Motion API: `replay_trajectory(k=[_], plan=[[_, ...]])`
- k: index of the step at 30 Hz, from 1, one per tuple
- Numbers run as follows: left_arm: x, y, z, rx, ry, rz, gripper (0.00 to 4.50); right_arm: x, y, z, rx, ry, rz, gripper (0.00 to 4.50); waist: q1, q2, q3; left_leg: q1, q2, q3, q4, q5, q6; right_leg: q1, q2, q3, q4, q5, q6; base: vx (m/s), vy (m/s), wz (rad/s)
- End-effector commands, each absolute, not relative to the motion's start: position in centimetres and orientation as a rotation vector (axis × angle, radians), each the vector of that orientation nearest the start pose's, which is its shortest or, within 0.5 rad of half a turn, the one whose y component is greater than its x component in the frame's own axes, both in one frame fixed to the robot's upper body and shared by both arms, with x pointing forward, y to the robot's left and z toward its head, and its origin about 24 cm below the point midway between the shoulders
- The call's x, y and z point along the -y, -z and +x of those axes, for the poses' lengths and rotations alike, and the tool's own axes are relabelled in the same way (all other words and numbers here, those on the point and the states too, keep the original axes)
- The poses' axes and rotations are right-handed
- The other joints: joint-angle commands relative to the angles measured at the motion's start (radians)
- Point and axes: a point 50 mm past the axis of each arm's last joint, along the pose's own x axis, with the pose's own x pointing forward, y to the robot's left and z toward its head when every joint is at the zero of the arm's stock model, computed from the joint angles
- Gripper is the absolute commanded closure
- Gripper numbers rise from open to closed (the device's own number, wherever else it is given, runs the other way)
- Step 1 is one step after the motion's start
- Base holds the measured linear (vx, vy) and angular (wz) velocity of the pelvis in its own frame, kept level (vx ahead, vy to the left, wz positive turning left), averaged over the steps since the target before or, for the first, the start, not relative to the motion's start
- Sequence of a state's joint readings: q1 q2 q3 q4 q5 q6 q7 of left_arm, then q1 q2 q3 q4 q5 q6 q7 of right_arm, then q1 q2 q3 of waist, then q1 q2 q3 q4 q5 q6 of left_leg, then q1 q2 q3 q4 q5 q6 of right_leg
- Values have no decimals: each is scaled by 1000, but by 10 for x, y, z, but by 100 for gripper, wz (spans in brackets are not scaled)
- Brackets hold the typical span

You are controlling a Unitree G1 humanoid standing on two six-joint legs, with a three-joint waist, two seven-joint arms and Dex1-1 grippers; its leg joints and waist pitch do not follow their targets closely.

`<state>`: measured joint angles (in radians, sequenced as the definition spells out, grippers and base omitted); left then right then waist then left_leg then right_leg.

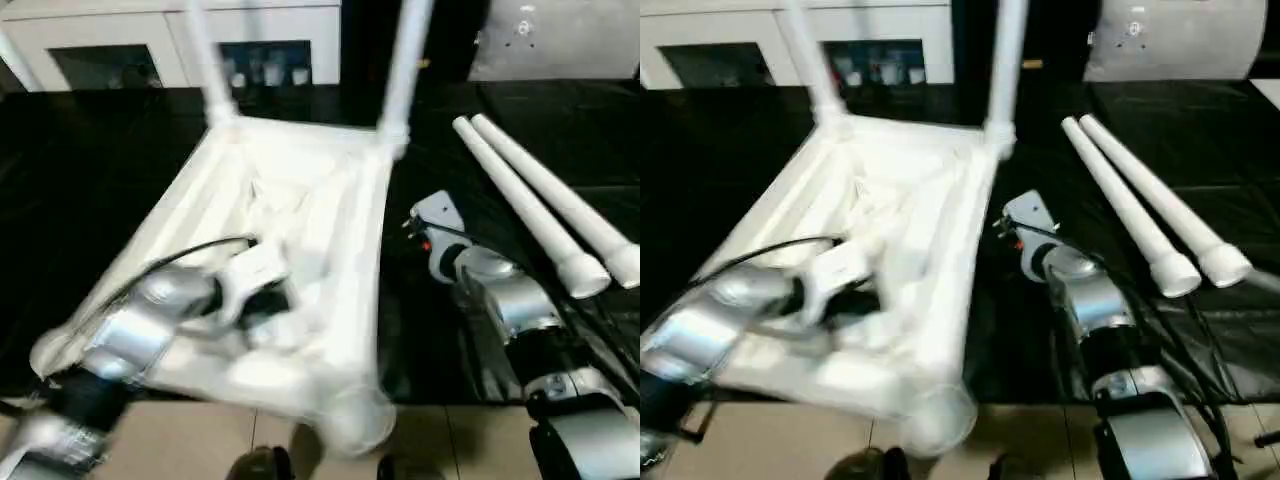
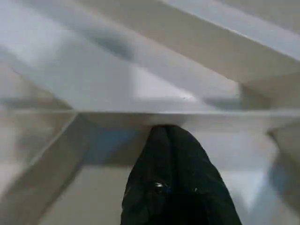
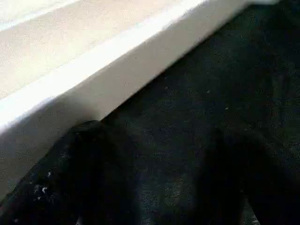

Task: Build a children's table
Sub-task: Rotate table base

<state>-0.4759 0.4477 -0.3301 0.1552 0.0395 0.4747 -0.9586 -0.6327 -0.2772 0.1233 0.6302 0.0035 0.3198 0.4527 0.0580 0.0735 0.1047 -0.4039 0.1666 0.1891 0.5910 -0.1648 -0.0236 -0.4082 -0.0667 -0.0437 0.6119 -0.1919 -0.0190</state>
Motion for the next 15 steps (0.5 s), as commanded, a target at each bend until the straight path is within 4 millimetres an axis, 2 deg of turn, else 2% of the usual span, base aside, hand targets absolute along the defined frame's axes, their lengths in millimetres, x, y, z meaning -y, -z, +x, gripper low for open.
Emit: replay_trajectory(k=[1, 3, 5, 6, 7, 8, 9, 11, 12, 13, 14, 15], plan=[[-123, -89, 315, -364, 1031, 516, 444, 135, -60, 356, -369, -562, -270, 0, 1, -13, -79, 28, 50, -23, -62, -158, 43, 49, -74, 43, -68, -110, -247, 0, 0, 0], [-115, -91, 329, -323, 984, 499, 444, 141, -63, 357, -356, -544, -278, 0, 3, -12, -83, 26, 51, -25, -59, -140, 54, 52, -76, 42, -65, -84, -248, 0, 0, 0], [-107, -92, 335, -299, 967, 479, 444, 145, -66, 358, -344, -529, -284, 0, 2, -16, -84, 25, 50, -23, -58, -133, 63, 54, -75, 42, -66, -72, -251, 0, 0, 0], [-100, -92, 342, -284, 931, 469, 444, 150, -69, 360, -329, -509, -291, 0, 5, -18, -86, 22, 47, -22, -53, -106, 76, 57, -74, 41, -63, -39, -257, 0, 0, 0], [-98, -92, 344, -283, 922, 475, 444, 151, -71, 360, -323, -500, -294, 0, 7, -14, -90, 24, 49, -24, -51, -94, 81, 58, -76, 41, -60, -21, -260, 0, 0, 0], [-97, -90, 348, -281, 907, 489, 444, 154, -73, 361, -313, -488, -297, 0, 7, -17, -91, 22, 50, -25, -50, -82, 94, 59, -77, 40, -58, -4, -264, 0, 0, 0], [-96, -89, 354, -282, 867, 500, 444, 157, -77, 362, -296, -471, -297, 0, 9, -14, -93, 22, 50, -25, -48, -74, 105, 59, -77, 39, -55, 7, -268, 0, 0, 0], [-99, -85, 367, -281, 761, 517, 444, 166, -87, 363, -259, -433, -294, 0, 7, -17, -89, 21, 42, -22, -47, -82, 113, 57, -69, 37, -64, -5, -260, 0, 0, 0], [-103, -84, 373, -274, 707, 540, 444, 169, -91, 363, -245, -418, -291, 0, 10, -17, -93, 22, 48, -26, -47, -87, 111, 63, -74, 37, -58, 6, -259, 0, 0, 0], [-105, -84, 376, -265, 674, 550, 444, 172, -94, 363, -236, -403, -288, 0, 9, -17, -91, 19, 45, -26, -48, -91, 116, 62, -71, 35, -63, -4, -251, 0, 0, 0], [-106, -84, 377, -258, 655, 556, 444, 174, -96, 363, -230, -395, -285, 0, 7, -20, -94, 20, 47, -30, -49, -98, 115, 66, -75, 34, -61, -8, -246, 0, 0, 0], [-106, -84, 379, -252, 643, 549, 444, 176, -97, 363, -227, -388, -282, 0, 6, -21, -93, 21, 49, -29, -49, -99, 115, 64, -76, 34, -62, -20, -251, 0, 0, 0]])
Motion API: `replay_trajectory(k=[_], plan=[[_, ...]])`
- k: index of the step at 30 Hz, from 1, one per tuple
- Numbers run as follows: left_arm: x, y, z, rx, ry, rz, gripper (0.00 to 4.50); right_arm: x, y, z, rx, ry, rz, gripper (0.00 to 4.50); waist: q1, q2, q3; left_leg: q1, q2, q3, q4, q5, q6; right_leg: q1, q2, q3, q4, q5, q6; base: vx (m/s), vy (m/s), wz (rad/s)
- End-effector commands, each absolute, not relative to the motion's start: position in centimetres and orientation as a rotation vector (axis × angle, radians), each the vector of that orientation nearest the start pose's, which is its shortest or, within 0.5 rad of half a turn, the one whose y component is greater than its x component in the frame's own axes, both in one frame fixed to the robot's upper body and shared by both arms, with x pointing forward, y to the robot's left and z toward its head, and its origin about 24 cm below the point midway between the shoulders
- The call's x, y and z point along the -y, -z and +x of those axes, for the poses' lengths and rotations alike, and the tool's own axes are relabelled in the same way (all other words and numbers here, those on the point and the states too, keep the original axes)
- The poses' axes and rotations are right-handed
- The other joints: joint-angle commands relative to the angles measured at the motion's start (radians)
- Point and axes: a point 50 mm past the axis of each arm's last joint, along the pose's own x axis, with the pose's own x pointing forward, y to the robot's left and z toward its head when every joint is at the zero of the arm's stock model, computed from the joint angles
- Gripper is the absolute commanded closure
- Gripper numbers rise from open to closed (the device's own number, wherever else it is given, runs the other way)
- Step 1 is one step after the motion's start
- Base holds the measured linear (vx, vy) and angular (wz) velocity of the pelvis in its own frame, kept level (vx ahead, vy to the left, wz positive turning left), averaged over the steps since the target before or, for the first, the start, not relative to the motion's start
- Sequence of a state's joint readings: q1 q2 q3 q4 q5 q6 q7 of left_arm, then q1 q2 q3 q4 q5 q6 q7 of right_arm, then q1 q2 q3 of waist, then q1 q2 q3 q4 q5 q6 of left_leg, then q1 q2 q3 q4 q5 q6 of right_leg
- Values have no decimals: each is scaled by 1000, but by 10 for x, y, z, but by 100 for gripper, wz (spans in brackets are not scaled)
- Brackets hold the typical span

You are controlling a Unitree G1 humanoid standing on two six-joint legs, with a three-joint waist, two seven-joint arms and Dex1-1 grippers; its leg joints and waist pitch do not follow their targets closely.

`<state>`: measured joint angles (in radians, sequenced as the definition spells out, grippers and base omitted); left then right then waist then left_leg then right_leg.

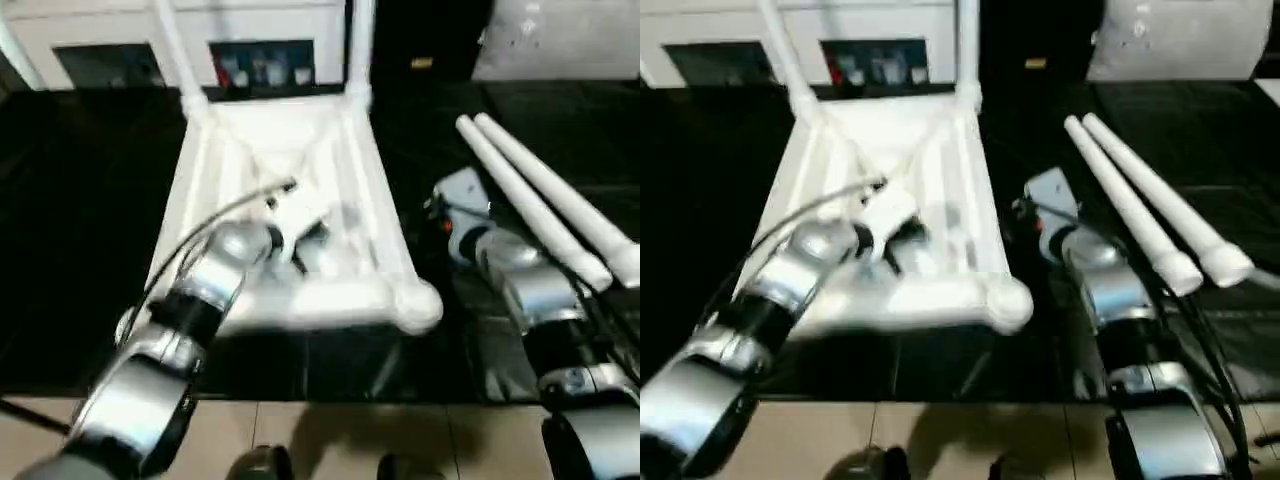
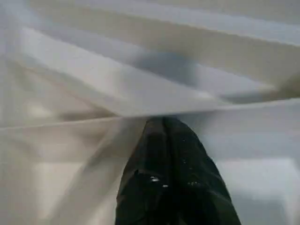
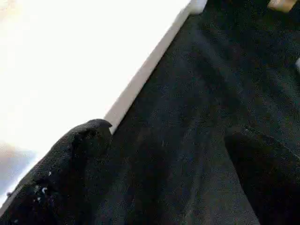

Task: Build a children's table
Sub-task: Rotate table base

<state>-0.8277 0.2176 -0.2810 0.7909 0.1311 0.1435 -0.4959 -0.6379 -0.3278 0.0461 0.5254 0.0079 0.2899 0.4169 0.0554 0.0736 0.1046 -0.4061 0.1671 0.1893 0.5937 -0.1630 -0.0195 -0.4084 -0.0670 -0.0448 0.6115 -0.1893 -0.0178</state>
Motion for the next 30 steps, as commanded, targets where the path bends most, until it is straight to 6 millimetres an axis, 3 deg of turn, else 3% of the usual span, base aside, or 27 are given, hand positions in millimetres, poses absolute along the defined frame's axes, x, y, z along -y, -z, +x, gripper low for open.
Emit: replay_trajectory(k=[1, 4, 12, 13, 14, 15, 18, 21, 23, 24, 28, 30], plan=[[-107, -85, 380, -242, 623, 539, 444, 178, -98, 362, -226, -379, -275, 0, 8, -21, -93, 23, 48, -28, -51, -102, 112, 62, -75, 35, -62, -28, -255, 0, 0, 0], [-104, -91, 384, -167, 550, 428, 444, 199, -104, 361, -215, -247, -239, 0, 11, -24, -93, 24, 47, -25, -49, -84, 118, 63, -74, 37, -63, -16, -270, 0, 0, 0], [-89, -89, 372, -82, 649, 349, 444, 208, -114, 349, -147, -223, -152, 0, 29, -25, -92, 24, 55, -24, -49, -93, 143, 57, -80, 37, -62, -35, -262, 0, 0, 0], [-88, -90, 369, -75, 672, 320, 444, 209, -115, 348, -146, -215, -150, 0, 30, -13, -92, 25, 55, -26, -49, -100, 140, 54, -81, 36, -61, -47, -260, 0, 0, 0], [-88, -91, 367, -73, 684, 306, 444, 209, -115, 348, -146, -210, -151, 0, 27, -20, -90, 24, 55, -25, -52, -106, 134, 54, -79, 36, -65, -63, -258, 0, 0, 0], [-86, -94, 363, -55, 702, 269, 427, 210, -117, 346, -143, -204, -156, 0, 29, -15, -91, 27, 60, -27, -54, -115, 121, 55, -82, 37, -64, -71, -260, 0, 0, 0], [-84, -103, 352, -9, 710, 204, 409, 211, -120, 342, -140, -181, -159, 0, 29, -12, -84, 28, 60, -25, -58, -149, 101, 48, -78, 37, -69, -107, -254, 0, 0, 0], [-83, -107, 342, 18, 708, 157, 390, 209, -121, 337, -150, -194, -148, 0, 27, -10, -81, 30, 61, -26, -62, -177, 80, 49, -78, 39, -72, -138, -240, 0, 0, 0], [-83, -106, 339, 16, 705, 146, 362, 208, -122, 335, -146, -197, -153, 0, 26, -11, -81, 29, 58, -26, -62, -179, 74, 48, -77, 40, -75, -157, -228, 0, 0, 0], [-82, -102, 331, 0, 702, 147, 350, 209, -122, 333, -146, -199, -154, 0, 26, -5, -78, 30, 58, -26, -64, -191, 65, 45, -75, 40, -77, -178, -216, 0, 0, 0], [-80, -99, 322, -20, 703, 153, 334, 212, -122, 330, -159, -198, -153, 0, 22, -8, -76, 29, 59, -28, -68, -205, 53, 45, -75, 41, -80, -194, -197, 0, 0, 0], [-78, -100, 318, -26, 709, 162, 301, 214, -122, 329, -168, -193, -156, 0, 20, -9, -73, 31, 57, -27, -70, -221, 45, 41, -73, 41, -86, -221, -187, 0, 0, 0]])
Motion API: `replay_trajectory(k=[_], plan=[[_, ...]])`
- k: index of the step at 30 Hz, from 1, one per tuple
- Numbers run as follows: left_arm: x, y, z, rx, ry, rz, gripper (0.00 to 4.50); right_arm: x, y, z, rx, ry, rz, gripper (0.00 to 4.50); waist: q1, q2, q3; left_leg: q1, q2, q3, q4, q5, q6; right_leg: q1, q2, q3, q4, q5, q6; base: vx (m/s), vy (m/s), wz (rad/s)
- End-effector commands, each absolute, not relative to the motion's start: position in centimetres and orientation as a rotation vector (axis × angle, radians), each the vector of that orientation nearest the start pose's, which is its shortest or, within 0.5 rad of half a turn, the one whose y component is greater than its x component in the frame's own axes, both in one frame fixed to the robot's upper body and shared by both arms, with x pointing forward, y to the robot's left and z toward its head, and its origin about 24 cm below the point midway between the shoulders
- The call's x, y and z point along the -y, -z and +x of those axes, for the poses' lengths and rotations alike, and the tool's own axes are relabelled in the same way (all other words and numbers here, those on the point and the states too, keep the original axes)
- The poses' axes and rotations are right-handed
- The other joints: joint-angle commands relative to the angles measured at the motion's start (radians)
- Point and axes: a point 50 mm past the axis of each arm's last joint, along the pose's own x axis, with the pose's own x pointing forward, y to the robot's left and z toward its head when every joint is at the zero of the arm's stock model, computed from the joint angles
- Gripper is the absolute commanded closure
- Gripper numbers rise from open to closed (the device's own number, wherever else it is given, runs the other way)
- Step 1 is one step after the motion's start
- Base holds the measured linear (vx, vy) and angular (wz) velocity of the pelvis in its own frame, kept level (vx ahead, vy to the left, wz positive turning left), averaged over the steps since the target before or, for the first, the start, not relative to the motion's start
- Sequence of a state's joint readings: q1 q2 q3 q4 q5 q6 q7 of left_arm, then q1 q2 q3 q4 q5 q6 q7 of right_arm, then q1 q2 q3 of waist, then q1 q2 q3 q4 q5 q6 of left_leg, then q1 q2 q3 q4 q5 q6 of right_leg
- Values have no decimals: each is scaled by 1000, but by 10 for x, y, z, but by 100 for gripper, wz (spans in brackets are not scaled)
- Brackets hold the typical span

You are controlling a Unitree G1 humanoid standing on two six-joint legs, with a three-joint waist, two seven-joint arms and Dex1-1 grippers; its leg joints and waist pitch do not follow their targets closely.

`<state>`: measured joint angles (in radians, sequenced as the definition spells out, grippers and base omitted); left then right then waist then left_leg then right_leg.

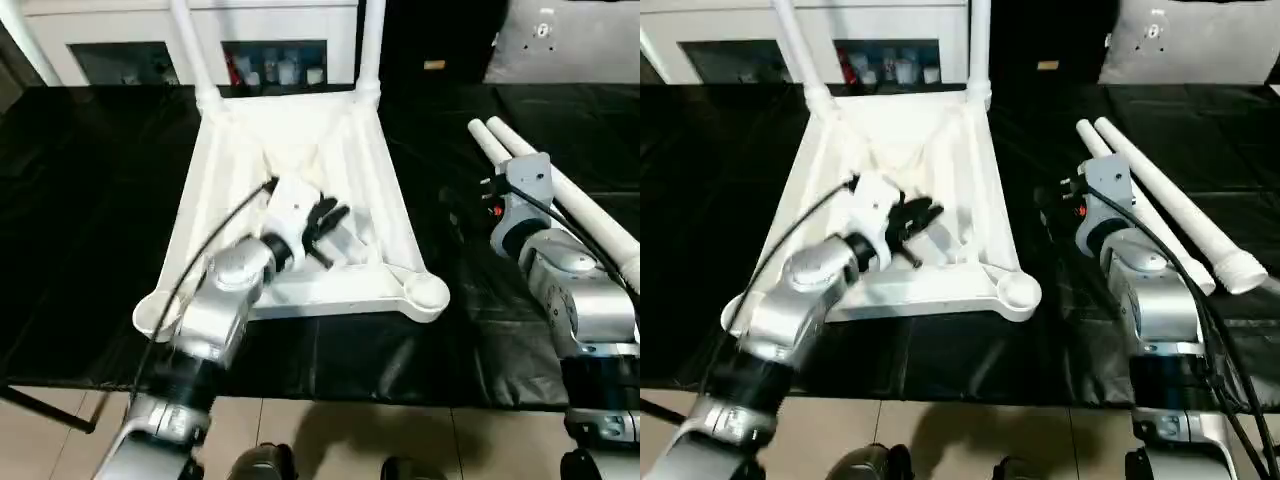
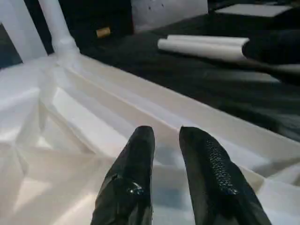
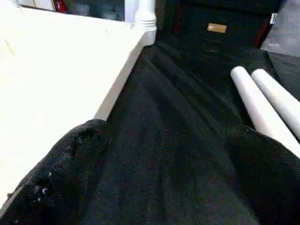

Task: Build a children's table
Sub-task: Rotate table base, then move to table

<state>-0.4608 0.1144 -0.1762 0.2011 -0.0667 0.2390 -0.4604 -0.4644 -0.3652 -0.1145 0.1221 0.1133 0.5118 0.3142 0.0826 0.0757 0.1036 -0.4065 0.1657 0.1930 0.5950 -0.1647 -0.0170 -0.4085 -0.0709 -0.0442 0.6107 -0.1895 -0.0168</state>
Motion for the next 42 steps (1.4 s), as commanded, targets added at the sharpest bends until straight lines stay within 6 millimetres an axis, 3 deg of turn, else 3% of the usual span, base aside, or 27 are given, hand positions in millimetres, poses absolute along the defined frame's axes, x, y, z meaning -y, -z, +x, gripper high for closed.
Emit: replay_trajectory(k=[1, 8, 9, 14, 16, 17, 20, 22, 24, 25, 26, 27, 28, 29, 30, 31, 32, 33, 34, 35, 36, 37, 38, 39, 40, 41, 42], plan=[[-78, -99, 317, -28, 713, 174, 299, 214, -122, 329, -170, -192, -157, 0, -7, -11, -71, 32, 58, -31, -72, -226, 40, 41, -69, 41, -86, -229, -186, 0, 0, 0], [-77, -101, 311, -18, 667, 136, 252, 208, -116, 325, -192, -185, -155, 0, -14, -13, -69, 27, 56, -32, -73, -209, 36, 42, -68, 42, -86, -198, -176, 0, 0, 0], [-80, -102, 313, -19, 612, 93, 252, 202, -114, 323, -190, -190, -138, 0, -18, -24, -67, 25, 55, -29, -73, -204, 46, 41, -67, 42, -86, -187, -178, 0, 0, 0], [-92, -102, 315, -25, 469, 7, 252, 184, -113, 315, -169, -217, -88, 0, -26, -21, -64, 21, 54, -32, -74, -195, 61, 43, -69, 40, -88, -210, -175, 0, 0, 0], [-96, -102, 315, -19, 433, -3, 252, 178, -113, 311, -155, -231, -80, 0, -31, -25, -62, 21, 54, -32, -77, -198, 66, 40, -68, 40, -90, -231, -159, 0, 0, 0], [-106, -101, 311, -15, 363, -34, 252, 168, -114, 298, -93, -281, -77, 0, -36, -40, -57, 22, 56, -30, -79, -210, 66, 36, -66, 42, -96, -255, -148, 0, 0, 0], [-110, -101, 309, -12, 336, -35, 252, 167, -114, 293, -60, -291, -80, 0, -35, -30, -57, 23, 58, -33, -81, -217, 60, 33, -66, 42, -96, -271, -132, 0, 0, 0], [-119, -97, 301, -21, 285, -24, 252, 169, -110, 281, -52, -263, -64, 0, -38, -28, -52, 26, 67, -39, -88, -224, 33, 29, -51, 36, -95, -241, -122, 0, 0, 0], [-121, -96, 300, -25, 276, -19, 252, 169, -110, 279, -51, -257, -45, 0, -48, -16, -54, 37, 86, -57, -100, -244, -1, 30, -23, 18, -91, -162, -114, 0, 0, 0], [-123, -94, 297, -32, 261, -14, 252, 169, -110, 275, -51, -260, -18, 0, -57, -7, -57, 48, 116, -76, -113, -236, 2, 29, -10, 6, -81, -92, -115, 0, 0, 0], [-124, -93, 296, -35, 256, -13, 252, 169, -109, 273, -61, -257, -20, 0, -64, 2, -54, 62, 171, -110, -137, -227, 24, 21, -6, -9, -52, -52, -120, 0, 0, 0], [-125, -93, 294, -38, 251, -13, 252, 170, -108, 271, -69, -253, -23, 0, -68, 6, -56, 72, 205, -130, -144, -193, 79, 10, -16, -10, -21, -40, -123, 0, 0, 0], [-125, -93, 293, -38, 251, -14, 252, 171, -108, 270, -73, -247, -25, 0, -71, -1, -53, 71, 211, -128, -145, -183, 114, 5, -23, -7, -15, -39, -134, 14, -80, 8], [-124, -92, 292, -41, 251, -18, 252, 172, -108, 271, -72, -234, -22, 0, -74, -15, -48, 56, 191, -113, -143, -204, 180, 8, -38, 0, -15, -34, -186, 5, -115, 5], [-124, -92, 292, -42, 251, -19, 252, 172, -108, 271, -69, -231, -20, 0, -74, -37, -41, 39, 110, -60, -105, -271, 213, 10, -42, 3, -66, -52, -291, 5, -115, 5], [-124, -92, 291, -43, 250, -19, 252, 172, -108, 271, -68, -232, -22, 0, -73, -53, -40, 24, 18, -14, -46, -278, 200, 28, -37, 1, -113, -94, -335, -7, -131, 1], [-124, -92, 291, -44, 250, -18, 252, 172, -109, 271, -66, -234, -23, 0, -60, -68, -37, 5, -45, 0, 28, -241, 190, 56, -57, 13, -144, -176, -349, -15, -129, 0], [-124, -92, 290, -46, 250, -17, 252, 171, -109, 271, -63, -237, -25, 0, -33, -61, -24, -36, -52, -25, 83, -107, 174, 86, -85, 29, -171, -314, -327, -15, -129, 0], [-124, -92, 290, -47, 251, -15, 252, 170, -109, 271, -63, -239, -25, 0, -36, -59, -19, -43, -47, -33, 70, -82, 172, 82, -71, 19, -172, -341, -287, -25, -122, 0], [-124, -93, 290, -47, 252, -14, 252, 169, -109, 271, -63, -241, -26, 0, -42, -17, -26, -23, -2, -56, 4, -38, 178, 76, -38, -32, -172, -343, -169, -26, -93, 2], [-124, -93, 290, -48, 254, -13, 252, 169, -109, 271, -63, -242, -26, 0, -47, 7, -39, 20, 49, -81, -25, -18, 190, 64, -9, -59, -176, -301, -102, -26, -93, 2], [-124, -93, 290, -50, 255, -12, 252, 169, -109, 270, -64, -242, -27, 0, -75, 33, -72, 85, 258, -221, -87, 121, 297, 4, 13, -60, 5, -231, -19, -27, -96, -4], [-124, -93, 290, -51, 256, -10, 252, 170, -109, 270, -65, -235, -40, 0, -85, 23, -66, 90, 282, -244, -94, 203, 364, -27, -3, -41, 70, -247, -9, -26, -113, 0], [-124, -93, 290, -52, 256, -9, 252, 171, -109, 270, -63, -230, -4, 0, -76, 12, -50, 77, 242, -211, -87, 245, 453, -66, -23, 15, 132, -185, -77, -26, -113, 0], [-125, -93, 289, -53, 255, -8, 252, 171, -109, 269, -62, -228, 13, 0, -74, 8, -52, 77, 219, -206, -82, 232, 477, -65, -30, 28, 119, -161, -109, -38, -138, 8], [-125, -93, 289, -54, 256, -7, 252, 173, -110, 268, -66, -221, 3, 0, -69, -13, -53, 57, 142, -168, -59, 162, 479, -35, -36, 43, 65, -63, -233, -65, -204, -2], [-125, -93, 289, -56, 256, -6, 252, 175, -111, 268, -61, -203, 10, 0, -52, -63, -60, -17, -51, -62, 58, 59, 406, 48, -20, 54, -41, 182, -451, -65, -204, -2]])
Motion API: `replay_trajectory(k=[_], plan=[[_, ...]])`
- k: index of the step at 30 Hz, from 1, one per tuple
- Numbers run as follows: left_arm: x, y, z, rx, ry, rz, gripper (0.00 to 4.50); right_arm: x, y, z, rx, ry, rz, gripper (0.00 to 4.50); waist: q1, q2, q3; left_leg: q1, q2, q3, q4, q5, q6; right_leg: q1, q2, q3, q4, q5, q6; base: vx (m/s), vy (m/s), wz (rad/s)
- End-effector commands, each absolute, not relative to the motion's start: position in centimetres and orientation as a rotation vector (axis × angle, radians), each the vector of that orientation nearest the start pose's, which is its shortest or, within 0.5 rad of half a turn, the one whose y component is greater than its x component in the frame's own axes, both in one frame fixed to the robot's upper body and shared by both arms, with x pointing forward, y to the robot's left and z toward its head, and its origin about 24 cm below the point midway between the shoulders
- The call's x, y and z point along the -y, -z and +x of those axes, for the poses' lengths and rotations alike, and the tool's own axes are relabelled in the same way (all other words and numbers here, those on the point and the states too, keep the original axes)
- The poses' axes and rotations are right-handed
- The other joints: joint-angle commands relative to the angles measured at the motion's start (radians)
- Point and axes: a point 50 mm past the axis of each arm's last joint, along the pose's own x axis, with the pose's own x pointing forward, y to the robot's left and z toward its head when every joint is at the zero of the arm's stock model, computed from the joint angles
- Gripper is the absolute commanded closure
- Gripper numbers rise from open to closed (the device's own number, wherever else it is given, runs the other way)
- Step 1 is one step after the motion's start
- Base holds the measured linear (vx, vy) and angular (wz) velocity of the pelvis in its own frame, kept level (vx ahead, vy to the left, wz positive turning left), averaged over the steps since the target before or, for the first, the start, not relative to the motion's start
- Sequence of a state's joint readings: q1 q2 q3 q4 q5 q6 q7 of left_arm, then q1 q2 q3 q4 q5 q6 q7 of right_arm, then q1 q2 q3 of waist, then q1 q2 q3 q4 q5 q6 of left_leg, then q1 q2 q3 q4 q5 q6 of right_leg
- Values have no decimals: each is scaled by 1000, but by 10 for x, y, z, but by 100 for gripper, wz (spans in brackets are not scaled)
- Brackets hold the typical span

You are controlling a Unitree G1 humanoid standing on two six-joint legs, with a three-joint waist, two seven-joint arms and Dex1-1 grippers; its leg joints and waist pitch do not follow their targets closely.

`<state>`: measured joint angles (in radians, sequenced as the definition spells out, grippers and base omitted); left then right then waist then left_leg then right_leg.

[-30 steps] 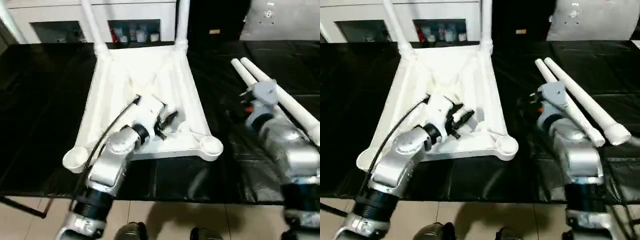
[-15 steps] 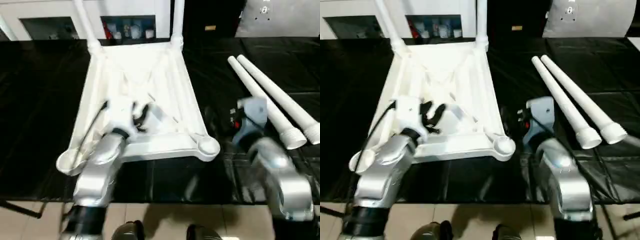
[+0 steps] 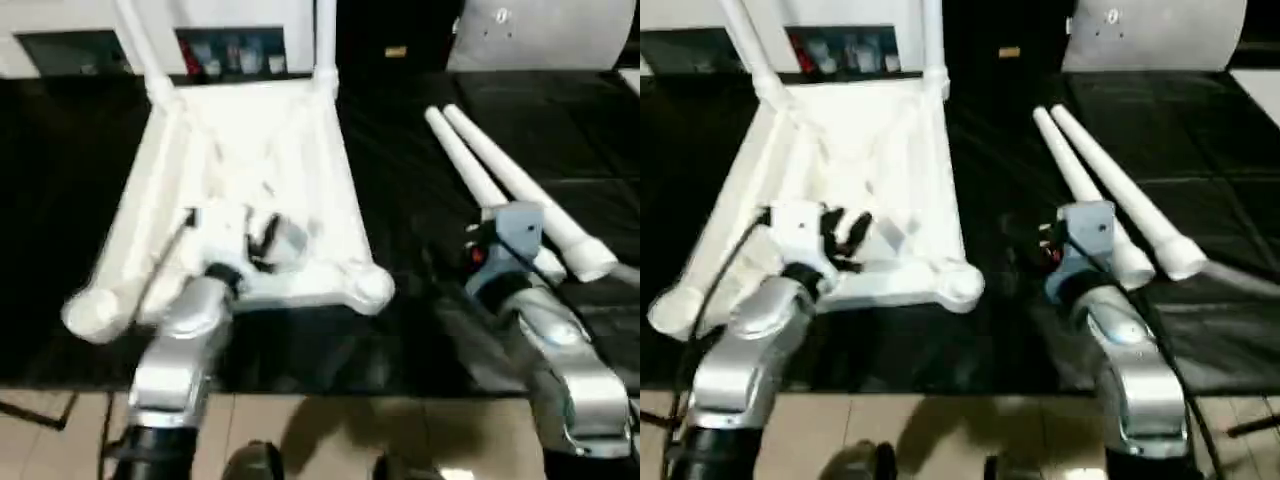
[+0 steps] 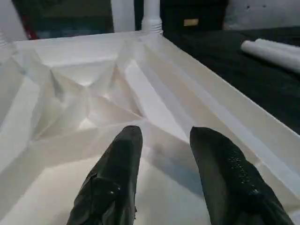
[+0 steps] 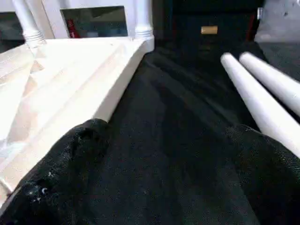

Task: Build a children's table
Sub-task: Move to table

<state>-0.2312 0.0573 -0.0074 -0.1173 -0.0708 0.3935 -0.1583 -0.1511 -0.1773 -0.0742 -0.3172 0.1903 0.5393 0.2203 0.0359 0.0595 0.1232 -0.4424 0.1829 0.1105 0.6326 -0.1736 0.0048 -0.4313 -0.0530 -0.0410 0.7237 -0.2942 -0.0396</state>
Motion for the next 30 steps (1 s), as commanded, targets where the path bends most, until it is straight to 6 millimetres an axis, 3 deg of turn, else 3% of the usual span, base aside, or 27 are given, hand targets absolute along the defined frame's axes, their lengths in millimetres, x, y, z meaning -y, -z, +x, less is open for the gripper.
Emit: replay_trajectory(k=[1, 2, 3, 4, 5, 6, 7, 8, 9, 10, 11, 12, 13, 14, 15, 16, 17, 18, 19, 20, 21, 22, 23, 24, 26, 28, 30], plan=[[-125, -93, 289, -56, 256, -6, 252, 175, -111, 268, -61, -205, 12, 0, 20, -65, -76, -32, -112, 46, 108, -91, 319, 119, -67, 84, -182, 344, -492, -71, -231, 4], [-126, -92, 289, -58, 257, -4, 252, 175, -112, 267, -61, -217, 34, 0, 25, -48, -45, -36, -97, 39, 142, -141, 161, 111, -97, 65, -197, 263, -443, -76, -218, -1], [-126, -92, 288, -61, 259, -2, 252, 174, -115, 267, -46, -220, 42, 0, 31, -34, -28, -24, -94, 26, 134, -164, 66, 107, -113, 47, -221, 41, -313, -76, -218, -1], [-126, -92, 288, -62, 259, -1, 252, 174, -115, 267, -44, -220, 43, 0, 25, -31, -19, -7, -88, 20, 114, -184, 61, 106, -119, 48, -243, -89, -237, -78, -181, -7], [-126, -92, 288, -63, 259, 0, 252, 173, -116, 267, -40, -216, 45, 0, 18, -11, -19, -8, -63, -1, 46, -151, 111, 132, -111, 45, -263, -219, -77, -89, -145, 7], [-126, -92, 288, -64, 256, 4, 252, 168, -118, 267, -24, -259, 74, 0, 7, 21, -37, 40, 5, -31, -26, -93, 161, 122, -78, 14, -280, -215, 73, -89, -145, 7], [-127, -92, 288, -64, 254, 6, 252, 165, -119, 267, -14, -293, 94, 0, -4, 26, -41, 67, 79, -87, -66, -96, 224, 87, -47, -7, -242, -190, 133, -106, -145, 10], [-127, -91, 289, -69, 248, 13, 252, 163, -120, 267, -4, -296, 96, 0, -25, 41, -59, 103, 219, -158, -118, -132, 313, 61, -86, 8, -108, -101, 146, -95, -151, -4], [-127, -91, 289, -73, 243, 22, 252, 164, -121, 267, 1, -284, 82, 0, -24, 24, -49, 107, 207, -151, -114, -128, 330, 30, -137, 76, -65, 6, 74, -95, -151, -4], [-127, -91, 289, -76, 240, 31, 252, 164, -121, 267, 3, -274, 71, 0, -17, 2, -41, 82, 156, -120, -94, -170, 284, 37, -155, 106, -102, 27, 48, -84, -131, -4], [-127, -92, 289, -69, 242, 29, 252, 165, -120, 268, -7, -253, 95, 0, 7, -35, -24, 33, -24, -32, -13, -193, 123, 79, -168, 115, -223, -294, 195, -109, -138, 7], [-126, -93, 289, -63, 244, 26, 252, 166, -119, 268, -16, -239, 117, 0, 18, -34, -15, 35, -66, -11, 23, -96, 70, 75, -146, 111, -261, -694, 303, -109, -138, 7], [-127, -94, 289, -55, 240, 24, 252, 166, -117, 268, -33, -238, 123, 0, 27, -27, -15, 27, -73, -7, 10, -70, 68, 84, -128, 102, -265, -739, 321, -93, -119, 2], [-127, -96, 289, -46, 239, 20, 252, 166, -116, 268, -46, -238, 117, 0, 28, -27, -11, 24, -67, -9, -24, -56, 67, 89, -100, 70, -269, -681, 317, -56, -53, -5], [-127, -97, 288, -39, 237, 18, 252, 166, -115, 267, -55, -242, 101, 0, 21, -15, -19, 41, -31, -24, -61, -63, 70, 85, -75, 33, -267, -542, 273, -56, -53, -5], [-127, -97, 288, -37, 237, 18, 252, 166, -116, 267, -53, -244, 86, 0, 14, -8, -22, 43, -10, -36, -72, -67, 73, 89, -72, 19, -261, -463, 246, 0, 0, 0], [-127, -97, 288, -36, 240, 20, 252, 166, -116, 267, -37, -256, 45, 0, 1, 10, -27, 63, 44, -61, -94, -125, 91, 85, -84, 6, -254, -346, 161, 0, 0, 0], [-127, -97, 288, -37, 243, 18, 252, 165, -116, 266, -38, -260, 34, 0, -8, 28, -35, 67, 86, -78, -105, -166, 106, 88, -103, 12, -228, -203, 58, 0, 0, 0], [-127, -97, 288, -36, 248, 17, 252, 165, -115, 266, -39, -260, 33, 0, -11, 30, -31, 64, 93, -75, -113, -205, 105, 88, -109, 13, -222, -178, 17, 0, 0, 0], [-127, -97, 288, -36, 248, 17, 252, 165, -115, 266, -39, -260, 33, 0, -14, 16, -19, 55, 69, -56, -113, -300, 77, 89, -124, 17, -237, -273, -12, 0, 0, 0], [-126, -97, 287, -28, 259, 8, 252, 165, -115, 265, -41, -257, 42, 0, -9, 5, -17, 61, 26, -27, -93, -285, 49, 89, -129, 16, -264, -425, -1, 0, 0, 0], [-125, -98, 287, -22, 264, 1, 252, 164, -115, 265, -41, -258, 46, 0, -4, 2, -16, 57, 12, -19, -89, -242, 49, 94, -126, 13, -271, -466, 14, 0, 0, 0], [-125, -98, 287, -22, 269, -8, 252, 164, -114, 265, -43, -260, 47, 0, 2, 5, -20, 52, 16, -19, -96, -172, 62, 96, -119, 7, -273, -453, 31, 0, 0, 0], [-125, -98, 286, -23, 272, -13, 252, 163, -114, 265, -44, -261, 47, 0, 0, 13, -29, 55, 42, -32, -104, -156, 78, 91, -107, 1, -262, -347, 21, 0, 0, 0], [-127, -97, 287, -30, 261, -13, 252, 162, -114, 265, -53, -267, 44, 0, -4, 21, -42, 67, 81, -52, -108, -144, 101, 81, -107, 6, -234, -148, -29, 0, 0, 0], [-127, -97, 287, -30, 260, -14, 252, 162, -114, 265, -55, -268, 42, 0, -4, 20, -45, 59, 81, -49, -104, -130, 126, 87, -123, 12, -216, -36, -86, 0, 0, 0], [-126, -97, 287, -28, 263, -16, 252, 162, -114, 266, -54, -268, 36, 0, 4, 18, -38, 61, 62, -27, -106, -206, 106, 107, -131, 14, -223, -120, -107, 0, 0, 0]])
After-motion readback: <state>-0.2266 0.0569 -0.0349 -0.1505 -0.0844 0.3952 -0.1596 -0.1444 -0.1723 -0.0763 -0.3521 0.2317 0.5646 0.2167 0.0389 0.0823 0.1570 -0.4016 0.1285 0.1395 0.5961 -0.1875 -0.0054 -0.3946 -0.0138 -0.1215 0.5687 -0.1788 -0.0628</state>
